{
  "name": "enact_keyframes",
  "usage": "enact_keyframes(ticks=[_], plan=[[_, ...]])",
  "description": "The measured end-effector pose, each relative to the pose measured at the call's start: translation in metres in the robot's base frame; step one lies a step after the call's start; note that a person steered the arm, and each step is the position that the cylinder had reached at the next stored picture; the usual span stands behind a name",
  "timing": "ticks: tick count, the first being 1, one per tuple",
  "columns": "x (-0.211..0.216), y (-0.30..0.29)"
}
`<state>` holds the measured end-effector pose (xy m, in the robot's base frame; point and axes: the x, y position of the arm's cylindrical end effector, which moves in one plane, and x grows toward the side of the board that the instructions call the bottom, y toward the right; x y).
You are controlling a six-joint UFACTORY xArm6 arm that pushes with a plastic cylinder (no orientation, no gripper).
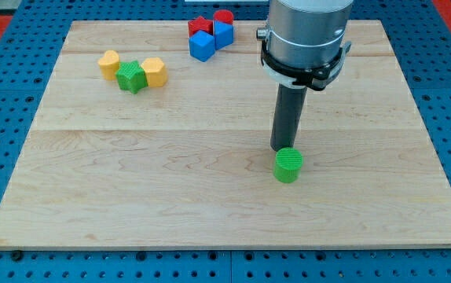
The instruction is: Move your arm to the center left
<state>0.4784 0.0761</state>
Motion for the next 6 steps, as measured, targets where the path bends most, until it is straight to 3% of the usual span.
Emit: enact_keyframes(ticks=[2,3,5,6], plan=[[0.016,0.099],[0.016,0.113],[0.0,0.025],[0.0,-0.055]])
